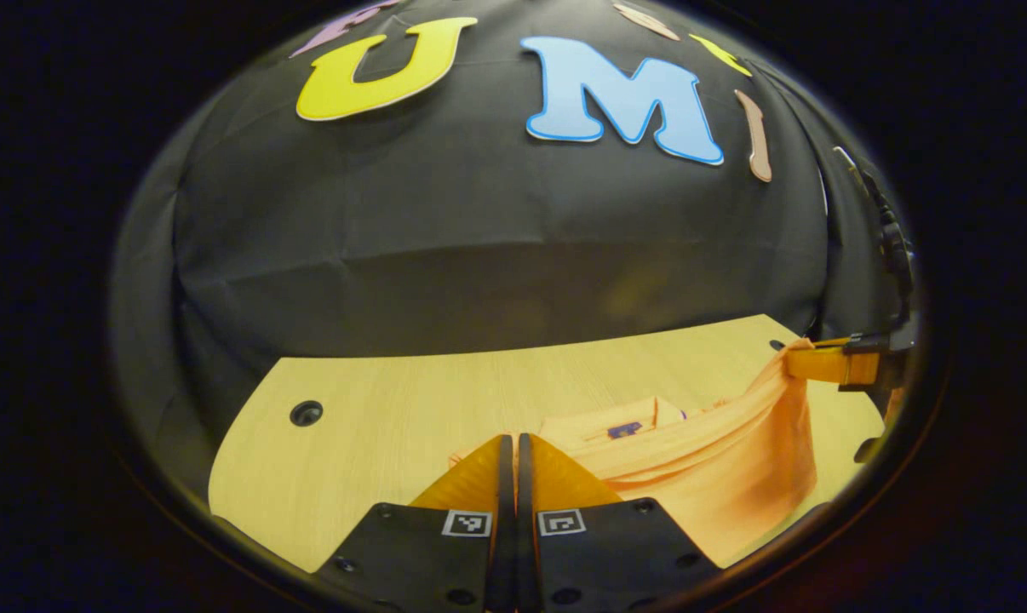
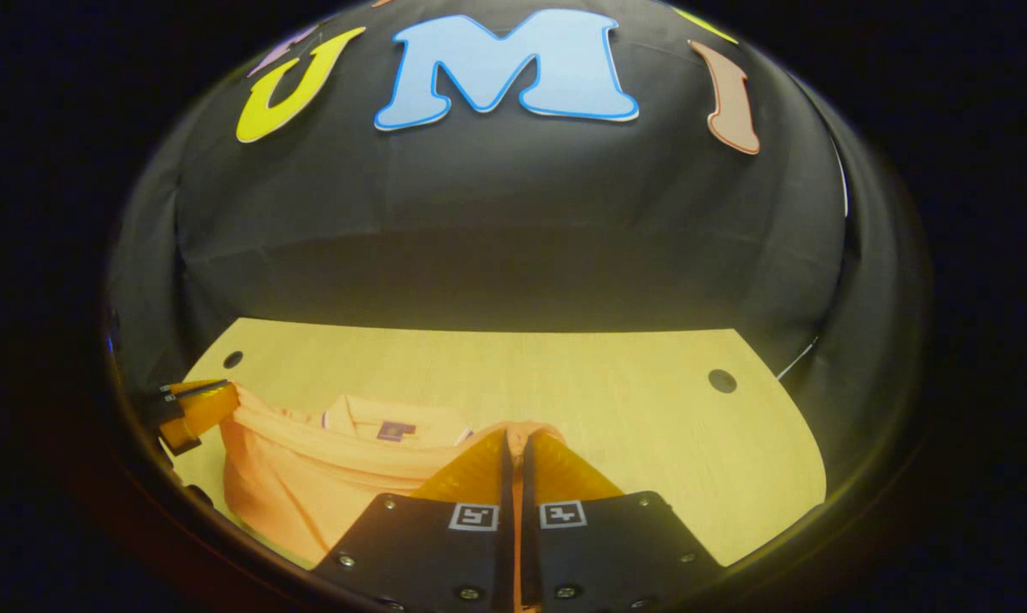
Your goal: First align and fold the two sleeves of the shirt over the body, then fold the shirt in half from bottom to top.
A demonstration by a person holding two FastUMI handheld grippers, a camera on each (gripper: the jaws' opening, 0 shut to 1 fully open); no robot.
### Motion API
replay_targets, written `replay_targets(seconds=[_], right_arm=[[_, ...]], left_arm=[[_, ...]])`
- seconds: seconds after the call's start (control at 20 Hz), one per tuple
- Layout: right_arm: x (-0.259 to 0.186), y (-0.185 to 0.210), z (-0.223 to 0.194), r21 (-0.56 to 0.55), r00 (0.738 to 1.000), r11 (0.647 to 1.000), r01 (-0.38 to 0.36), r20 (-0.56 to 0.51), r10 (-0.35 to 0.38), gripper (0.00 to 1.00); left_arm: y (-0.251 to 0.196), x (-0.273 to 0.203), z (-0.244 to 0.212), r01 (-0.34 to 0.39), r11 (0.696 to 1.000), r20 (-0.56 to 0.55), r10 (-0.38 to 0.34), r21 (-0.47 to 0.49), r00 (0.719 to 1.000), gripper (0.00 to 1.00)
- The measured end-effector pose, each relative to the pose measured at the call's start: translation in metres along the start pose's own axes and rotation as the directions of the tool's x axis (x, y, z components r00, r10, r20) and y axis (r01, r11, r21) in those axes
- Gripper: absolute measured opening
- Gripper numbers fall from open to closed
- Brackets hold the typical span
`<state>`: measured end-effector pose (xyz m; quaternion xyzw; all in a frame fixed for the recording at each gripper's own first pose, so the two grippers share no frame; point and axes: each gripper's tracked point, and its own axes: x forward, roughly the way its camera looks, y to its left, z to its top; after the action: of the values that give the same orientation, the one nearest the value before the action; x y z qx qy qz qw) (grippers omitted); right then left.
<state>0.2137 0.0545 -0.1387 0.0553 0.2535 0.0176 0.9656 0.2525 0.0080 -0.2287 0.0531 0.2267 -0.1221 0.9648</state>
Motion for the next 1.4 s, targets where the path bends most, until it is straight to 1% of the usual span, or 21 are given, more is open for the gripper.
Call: replay_targets(seconds=[0.25,0.55,0.8,0.85,0.9,1.0,1.05,1.1,1.15,1.2,1.35,1.4], right_arm=[[0.018,-0.003,-0.011,0.010,0.999,1.000,0.000,-0.042,0.000,0.03],[0.043,-0.003,-0.021,-0.044,0.997,0.999,0.013,-0.071,-0.016,0.04],[0.045,0.000,-0.022,-0.053,0.996,0.998,0.019,-0.082,-0.023,0.08],[0.044,0.002,-0.022,-0.057,0.996,0.998,0.018,-0.083,-0.023,0.09],[0.043,0.002,-0.023,-0.060,0.996,0.998,0.019,-0.085,-0.024,0.11],[0.040,0.002,-0.023,-0.073,0.995,0.997,0.024,-0.090,-0.030,0.18],[0.037,0.003,-0.023,-0.079,0.996,0.997,0.019,-0.091,-0.027,0.20],[0.033,0.005,-0.021,-0.088,0.996,0.996,0.014,-0.089,-0.021,0.25],[0.028,0.006,-0.020,-0.100,0.996,0.995,0.013,-0.084,-0.021,0.34],[0.023,0.007,-0.016,-0.112,0.997,0.994,0.011,-0.073,-0.020,0.36],[0.003,0.013,-0.003,-0.141,1.000,0.990,0.006,-0.028,-0.010,0.36],[-0.003,0.018,0.000,-0.141,1.000,0.990,-0.015,-0.019,0.012,0.39]], left_arm=[[0.003,0.021,-0.016,-0.035,0.999,-0.022,0.035,0.014,0.999,0.05],[0.004,0.039,-0.021,-0.044,0.998,-0.018,0.045,0.035,0.999,0.06],[0.008,0.040,-0.030,-0.050,0.998,-0.036,0.051,0.029,0.998,0.06],[0.008,0.039,-0.030,-0.051,0.998,-0.038,0.052,0.029,0.998,0.08],[0.010,0.040,-0.031,-0.054,0.998,-0.040,0.055,0.031,0.998,0.08],[0.007,0.038,-0.030,-0.040,0.999,-0.046,0.041,0.027,0.998,0.14],[0.005,0.035,-0.032,-0.028,0.999,-0.053,0.029,0.020,0.998,0.21],[0.006,0.033,-0.031,-0.024,1.000,-0.057,0.025,0.015,0.998,0.24],[0.006,0.029,-0.029,-0.018,1.000,-0.055,0.018,0.006,0.998,0.28],[0.004,0.024,-0.026,-0.009,1.000,-0.050,0.009,-0.008,0.999,0.39],[0.005,0.010,-0.017,-0.017,0.999,-0.031,0.016,-0.046,0.999,0.70],[0.006,0.004,-0.014,-0.024,0.998,-0.025,0.023,-0.054,0.999,0.74]])
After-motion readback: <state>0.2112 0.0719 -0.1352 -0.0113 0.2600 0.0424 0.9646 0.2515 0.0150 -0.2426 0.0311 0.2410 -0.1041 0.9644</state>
